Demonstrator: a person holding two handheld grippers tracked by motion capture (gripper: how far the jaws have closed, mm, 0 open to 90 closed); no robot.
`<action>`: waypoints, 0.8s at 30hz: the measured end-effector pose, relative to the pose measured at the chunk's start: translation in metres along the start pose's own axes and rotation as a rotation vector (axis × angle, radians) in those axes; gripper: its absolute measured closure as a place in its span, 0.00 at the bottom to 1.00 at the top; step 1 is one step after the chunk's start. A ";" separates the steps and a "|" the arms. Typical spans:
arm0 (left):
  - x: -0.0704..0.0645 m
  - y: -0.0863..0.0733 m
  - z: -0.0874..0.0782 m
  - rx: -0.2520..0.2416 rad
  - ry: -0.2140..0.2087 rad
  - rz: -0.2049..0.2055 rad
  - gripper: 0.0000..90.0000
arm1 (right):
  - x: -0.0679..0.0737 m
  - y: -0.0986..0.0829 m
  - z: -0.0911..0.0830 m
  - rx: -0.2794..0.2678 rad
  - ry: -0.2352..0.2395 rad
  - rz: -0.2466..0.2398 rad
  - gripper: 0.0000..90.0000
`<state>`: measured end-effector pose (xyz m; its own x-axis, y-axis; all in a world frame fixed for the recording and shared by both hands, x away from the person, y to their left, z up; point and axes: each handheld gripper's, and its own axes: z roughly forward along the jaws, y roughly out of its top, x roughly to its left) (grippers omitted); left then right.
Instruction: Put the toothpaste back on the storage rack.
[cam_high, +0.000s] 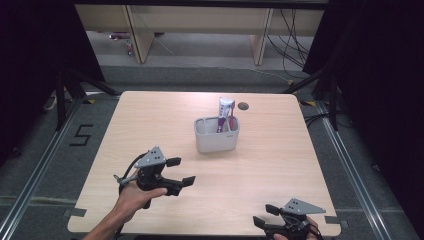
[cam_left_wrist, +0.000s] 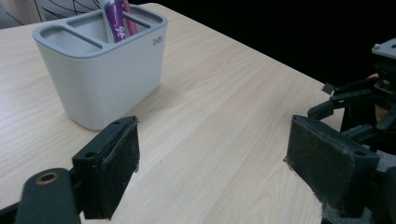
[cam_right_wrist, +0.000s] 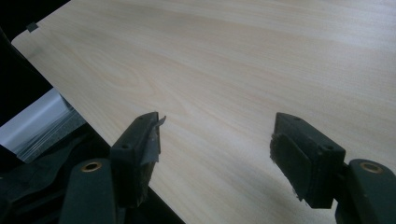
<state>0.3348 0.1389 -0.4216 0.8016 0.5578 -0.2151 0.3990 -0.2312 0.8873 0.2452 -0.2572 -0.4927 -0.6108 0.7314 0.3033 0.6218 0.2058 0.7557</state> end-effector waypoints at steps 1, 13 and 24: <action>0.000 -0.003 -0.001 -0.008 -0.006 -0.003 0.18 | 0.001 0.001 0.000 0.001 0.003 0.001 0.37; 0.001 -0.036 -0.008 -0.004 0.017 0.014 0.18 | 0.001 0.002 0.002 -0.008 -0.007 -0.050 0.36; -0.016 -0.056 -0.012 0.033 -0.015 0.037 0.18 | 0.003 0.002 0.003 -0.012 0.000 -0.050 0.36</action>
<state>0.2937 0.1527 -0.4630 0.8226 0.5364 -0.1885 0.3829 -0.2777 0.8810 0.2465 -0.2530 -0.4918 -0.6409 0.7205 0.2649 0.5846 0.2345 0.7767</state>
